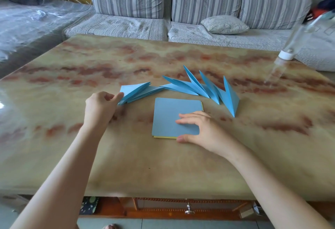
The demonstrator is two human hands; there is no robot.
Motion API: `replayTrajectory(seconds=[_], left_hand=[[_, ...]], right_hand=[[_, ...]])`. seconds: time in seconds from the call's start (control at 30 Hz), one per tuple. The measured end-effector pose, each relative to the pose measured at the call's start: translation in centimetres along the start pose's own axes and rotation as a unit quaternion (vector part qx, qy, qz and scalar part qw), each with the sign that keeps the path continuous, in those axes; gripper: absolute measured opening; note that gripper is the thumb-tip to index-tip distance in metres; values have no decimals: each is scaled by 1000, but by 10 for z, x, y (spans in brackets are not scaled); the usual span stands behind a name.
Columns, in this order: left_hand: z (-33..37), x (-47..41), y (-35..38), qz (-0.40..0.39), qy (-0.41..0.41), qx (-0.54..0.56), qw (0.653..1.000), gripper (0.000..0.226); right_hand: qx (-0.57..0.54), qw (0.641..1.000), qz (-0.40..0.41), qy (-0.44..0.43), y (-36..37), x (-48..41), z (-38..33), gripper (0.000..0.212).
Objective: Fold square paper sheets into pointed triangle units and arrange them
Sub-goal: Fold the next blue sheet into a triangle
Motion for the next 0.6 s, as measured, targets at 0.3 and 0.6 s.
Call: replayTrajectory(seconds=[0.3, 0.6], left_hand=[[41, 12, -16, 87, 120, -61, 987, 27], [41, 56, 51, -237, -39, 195, 951, 32]], right_hand=[[-14, 1000, 10, -20, -6, 3, -5, 21], [-81, 992, 98, -27, -24, 10, -10, 13]])
Point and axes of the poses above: each hand's wrist, its own x-axis away from the middle knuckle, its own y-axis out of the palm, z = x × y, the point moved 6 cm from there along -x, towards the middle knuckle, and after that the axes turned 9 degrees about y, right-handed, at the moved point
